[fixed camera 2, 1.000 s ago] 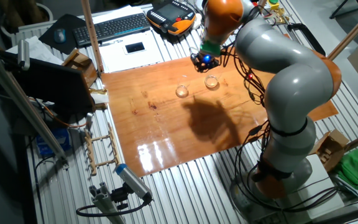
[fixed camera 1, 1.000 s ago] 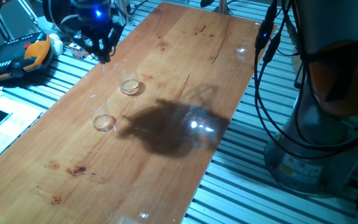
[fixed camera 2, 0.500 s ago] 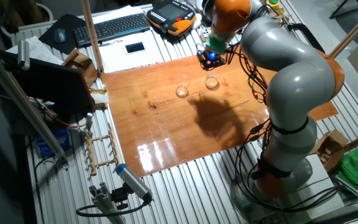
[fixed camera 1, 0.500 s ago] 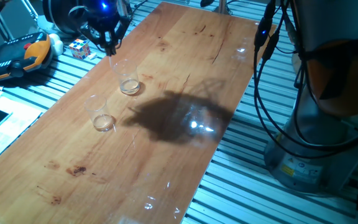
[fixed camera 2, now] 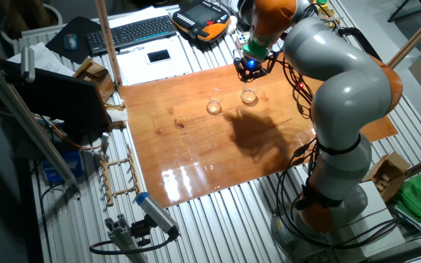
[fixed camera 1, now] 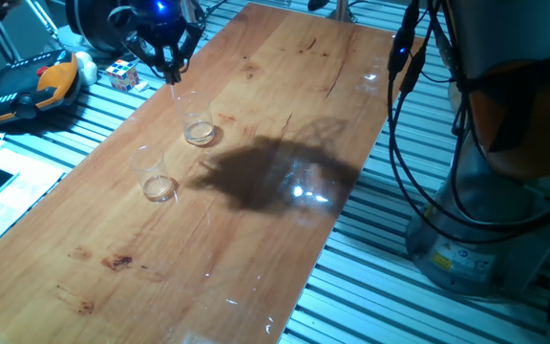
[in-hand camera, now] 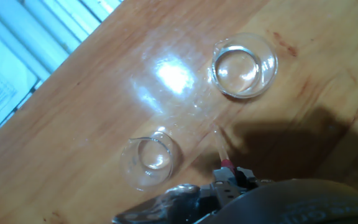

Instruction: Transfer liquid using a dropper

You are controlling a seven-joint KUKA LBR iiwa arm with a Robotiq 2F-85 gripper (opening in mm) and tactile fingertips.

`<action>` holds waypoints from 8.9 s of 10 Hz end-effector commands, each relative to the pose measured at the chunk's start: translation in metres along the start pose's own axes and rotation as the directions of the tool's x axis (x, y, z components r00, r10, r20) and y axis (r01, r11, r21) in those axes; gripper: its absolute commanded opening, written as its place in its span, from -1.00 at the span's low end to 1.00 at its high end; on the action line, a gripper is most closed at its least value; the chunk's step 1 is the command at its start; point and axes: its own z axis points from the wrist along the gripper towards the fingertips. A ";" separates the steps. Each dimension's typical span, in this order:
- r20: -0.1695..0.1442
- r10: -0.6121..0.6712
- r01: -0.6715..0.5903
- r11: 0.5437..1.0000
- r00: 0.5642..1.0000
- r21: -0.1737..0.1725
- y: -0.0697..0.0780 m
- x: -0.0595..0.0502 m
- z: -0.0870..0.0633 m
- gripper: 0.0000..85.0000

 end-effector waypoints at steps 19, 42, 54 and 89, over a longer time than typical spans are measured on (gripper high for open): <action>-0.013 0.087 -0.087 0.996 0.996 -0.016 -0.020 -0.064 0.048 -0.98; -0.050 0.104 -0.106 0.993 0.993 -0.052 -0.028 -0.070 0.106 -0.98; -0.041 0.098 -0.101 0.993 0.994 -0.063 -0.029 -0.069 0.109 -0.72; -0.035 0.114 -0.117 0.990 0.993 -0.082 -0.031 -0.067 0.122 -0.33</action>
